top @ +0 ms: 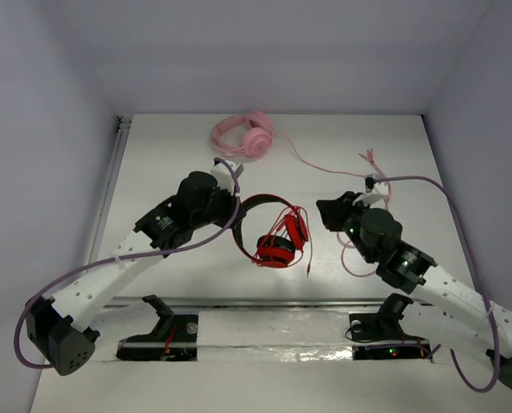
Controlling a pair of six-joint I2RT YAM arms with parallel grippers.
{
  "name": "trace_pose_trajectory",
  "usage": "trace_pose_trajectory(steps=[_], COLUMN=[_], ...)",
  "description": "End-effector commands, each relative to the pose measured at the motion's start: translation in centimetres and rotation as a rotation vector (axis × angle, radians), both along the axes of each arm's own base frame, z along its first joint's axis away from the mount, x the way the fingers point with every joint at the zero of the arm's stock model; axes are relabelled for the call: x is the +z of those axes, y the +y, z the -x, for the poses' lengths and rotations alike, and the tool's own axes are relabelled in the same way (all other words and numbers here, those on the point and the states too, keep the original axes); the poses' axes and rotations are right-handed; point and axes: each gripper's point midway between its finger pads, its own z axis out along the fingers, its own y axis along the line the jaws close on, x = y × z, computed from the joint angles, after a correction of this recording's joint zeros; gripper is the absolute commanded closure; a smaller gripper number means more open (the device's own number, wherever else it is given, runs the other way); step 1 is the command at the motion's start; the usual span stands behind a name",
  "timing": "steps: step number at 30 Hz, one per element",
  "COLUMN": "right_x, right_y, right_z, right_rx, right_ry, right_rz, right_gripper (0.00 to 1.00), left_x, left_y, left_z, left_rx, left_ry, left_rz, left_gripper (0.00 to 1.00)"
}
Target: Wrap the headphones
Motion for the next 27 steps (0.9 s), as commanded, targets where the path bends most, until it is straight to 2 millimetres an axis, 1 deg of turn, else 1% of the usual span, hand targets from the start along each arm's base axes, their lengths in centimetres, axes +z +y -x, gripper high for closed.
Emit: trace_pose_trajectory(steps=[1, 2, 3, 5, 6, 9, 10, 12, 14, 16, 17, 18, 21, 24, 27], right_x=[2.7, 2.5, 2.2, 1.8, 1.5, 2.7, 3.5, 3.7, 3.0, 2.3, 1.9, 1.8, 1.4, 1.8, 1.9], right_y=[1.6, 2.0, 1.9, 1.3, 1.1, 0.6, 0.4, 0.6, 0.8, 1.4, 2.3, 2.7, 3.1, 3.2, 3.9], right_z=[0.7, 0.9, 1.0, 0.8, 0.9, 1.6, 2.0, 2.5, 2.7, 3.0, 3.4, 3.6, 3.7, 3.5, 3.4], right_rx=[0.116, 0.141, 0.138, 0.101, 0.095, 0.105, 0.121, 0.154, 0.181, 0.221, 0.276, 0.299, 0.319, 0.316, 0.342], right_ry=[-0.087, -0.083, -0.077, -0.066, -0.065, -0.103, -0.136, -0.161, -0.161, -0.151, -0.143, -0.140, -0.137, -0.146, -0.165], right_rz=[-0.034, -0.037, -0.038, -0.044, -0.040, -0.059, -0.080, -0.073, -0.038, -0.013, -0.006, -0.005, -0.006, -0.007, -0.010], right_gripper=[0.86, 0.88, 0.91, 0.91, 0.87, 0.74, 0.72, 0.69, 0.67, 0.62, 0.60, 0.56, 0.48, 0.47, 0.45], left_x=[4.8, 5.0, 5.0, 5.0, 5.0, 5.2, 5.4, 5.5, 5.9, 6.2, 6.4, 6.4, 6.6, 6.8, 6.9], left_y=[-1.1, -1.2, -1.2, -1.2, -1.3, -1.4, -1.4, -1.4, -1.5, -1.6, -1.7, -1.7, -1.9, -2.0, -2.2], left_z=[-0.8, -0.7, -0.7, -0.7, -0.6, -0.4, -0.3, -0.3, -0.2, -0.1, 0.0, 0.1, 0.3, 0.6, 0.9], left_rx=[0.006, 0.000, -0.001, -0.002, -0.007, -0.018, -0.019, -0.020, -0.026, -0.033, -0.036, -0.041, -0.053, -0.067, -0.083], left_ry=[-0.101, -0.101, -0.102, -0.099, -0.097, -0.097, -0.099, -0.100, -0.104, -0.106, -0.106, -0.103, -0.102, -0.098, -0.098], left_rz=[0.143, 0.150, 0.151, 0.152, 0.154, 0.161, 0.165, 0.169, 0.180, 0.186, 0.190, 0.193, 0.202, 0.212, 0.225], left_gripper=[1.00, 1.00, 1.00, 1.00, 1.00, 1.00, 1.00, 1.00, 1.00, 1.00, 1.00, 1.00, 1.00, 1.00, 1.00])
